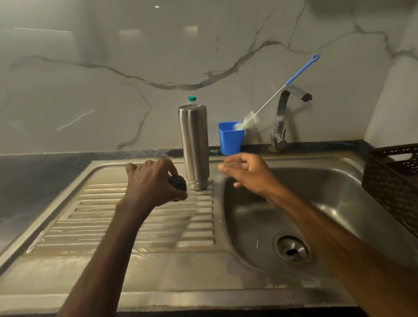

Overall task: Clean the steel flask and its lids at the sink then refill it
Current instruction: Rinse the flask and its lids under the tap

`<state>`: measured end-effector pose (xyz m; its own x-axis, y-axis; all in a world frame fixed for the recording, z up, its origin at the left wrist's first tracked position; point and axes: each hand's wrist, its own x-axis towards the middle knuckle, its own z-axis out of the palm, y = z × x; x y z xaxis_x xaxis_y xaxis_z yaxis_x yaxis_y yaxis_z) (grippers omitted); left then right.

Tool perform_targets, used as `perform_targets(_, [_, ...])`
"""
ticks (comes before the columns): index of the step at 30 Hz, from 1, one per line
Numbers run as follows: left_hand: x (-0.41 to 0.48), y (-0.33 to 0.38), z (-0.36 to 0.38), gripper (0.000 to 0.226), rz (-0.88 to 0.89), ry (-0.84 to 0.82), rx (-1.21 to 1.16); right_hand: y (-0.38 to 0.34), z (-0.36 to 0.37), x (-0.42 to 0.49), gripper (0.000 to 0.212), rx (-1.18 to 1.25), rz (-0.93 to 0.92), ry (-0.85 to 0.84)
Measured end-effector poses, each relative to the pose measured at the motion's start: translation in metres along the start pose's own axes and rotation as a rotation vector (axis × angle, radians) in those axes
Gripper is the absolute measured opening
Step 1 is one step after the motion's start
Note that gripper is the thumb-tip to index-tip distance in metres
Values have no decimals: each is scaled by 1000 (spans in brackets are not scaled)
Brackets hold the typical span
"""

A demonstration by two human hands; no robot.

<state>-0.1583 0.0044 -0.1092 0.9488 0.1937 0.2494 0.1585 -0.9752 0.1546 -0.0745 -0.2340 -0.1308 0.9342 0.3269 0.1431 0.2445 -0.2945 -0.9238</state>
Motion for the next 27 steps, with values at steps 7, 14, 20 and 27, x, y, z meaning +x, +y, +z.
perform_targets(7, [-27, 60, 11, 57, 199, 10, -195, 11, -20, -37, 37, 26, 64, -218])
perform_targets(14, [0, 150, 29, 24, 495, -48, -473, 31, -83, -45, 45, 352, 200, -255])
perform_targets(20, [40, 197, 53, 38, 531, -48, -651, 59, -138, -22, 49, 467, 218, -166])
perform_targets(27, [103, 219, 82, 44, 432, -23, -620, 82, -145, 30, 31, 659, 247, 97])
